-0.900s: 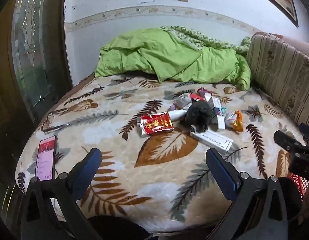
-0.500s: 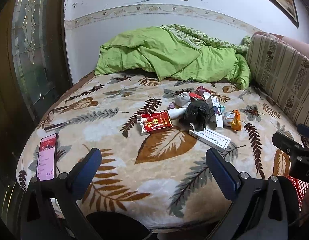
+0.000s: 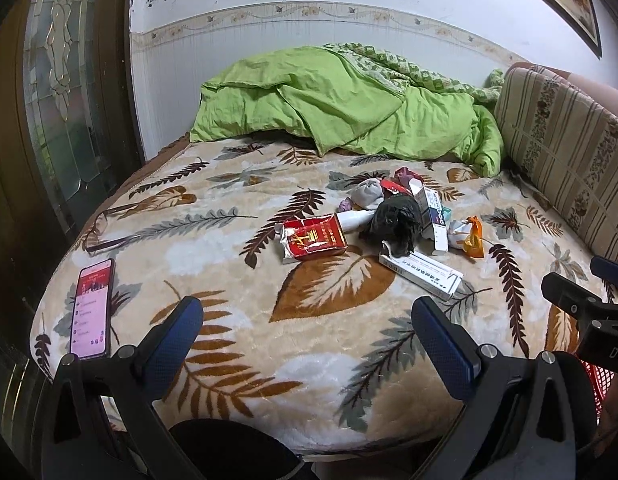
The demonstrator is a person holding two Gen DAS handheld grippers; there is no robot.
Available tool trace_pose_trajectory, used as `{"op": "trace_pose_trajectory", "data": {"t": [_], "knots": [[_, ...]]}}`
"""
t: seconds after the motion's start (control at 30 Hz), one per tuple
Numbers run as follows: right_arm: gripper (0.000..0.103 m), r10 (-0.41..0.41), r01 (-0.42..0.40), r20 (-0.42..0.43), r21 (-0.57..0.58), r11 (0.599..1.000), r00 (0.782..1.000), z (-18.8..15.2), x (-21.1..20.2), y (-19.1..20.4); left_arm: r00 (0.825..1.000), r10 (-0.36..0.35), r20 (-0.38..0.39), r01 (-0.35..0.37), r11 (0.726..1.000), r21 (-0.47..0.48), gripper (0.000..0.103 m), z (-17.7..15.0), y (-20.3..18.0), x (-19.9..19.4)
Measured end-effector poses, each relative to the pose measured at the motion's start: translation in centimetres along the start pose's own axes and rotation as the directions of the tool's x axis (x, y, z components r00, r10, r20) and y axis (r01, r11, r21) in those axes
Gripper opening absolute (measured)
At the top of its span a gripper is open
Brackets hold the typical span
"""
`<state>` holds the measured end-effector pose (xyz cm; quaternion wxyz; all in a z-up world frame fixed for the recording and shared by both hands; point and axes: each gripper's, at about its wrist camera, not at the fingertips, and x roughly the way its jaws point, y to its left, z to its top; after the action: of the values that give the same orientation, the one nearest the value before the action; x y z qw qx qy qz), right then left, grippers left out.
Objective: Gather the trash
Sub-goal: 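Move both tools toward the pile of trash on the bed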
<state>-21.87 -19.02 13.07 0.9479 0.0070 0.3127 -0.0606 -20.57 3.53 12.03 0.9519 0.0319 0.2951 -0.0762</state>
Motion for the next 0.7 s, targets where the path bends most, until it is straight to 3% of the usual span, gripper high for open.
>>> {"op": "trace_pose_trajectory", "data": {"t": [0.43,0.7], "knots": [[0.102,-0.008,0.008,-0.004,-0.014,1.0,1.0,-0.2,0.32,0.14,1.0,0.0,-0.012,0.0,1.0,-0.001,0.103,-0.63,-0.73,-0.06],[0.102,-0.011,0.01,-0.057,-0.023,1.0,0.998,-0.29,0.62,0.03,1.0,-0.001,-0.012,0.001,1.0,-0.001,0.103,-0.4,-0.59,0.02]]}}
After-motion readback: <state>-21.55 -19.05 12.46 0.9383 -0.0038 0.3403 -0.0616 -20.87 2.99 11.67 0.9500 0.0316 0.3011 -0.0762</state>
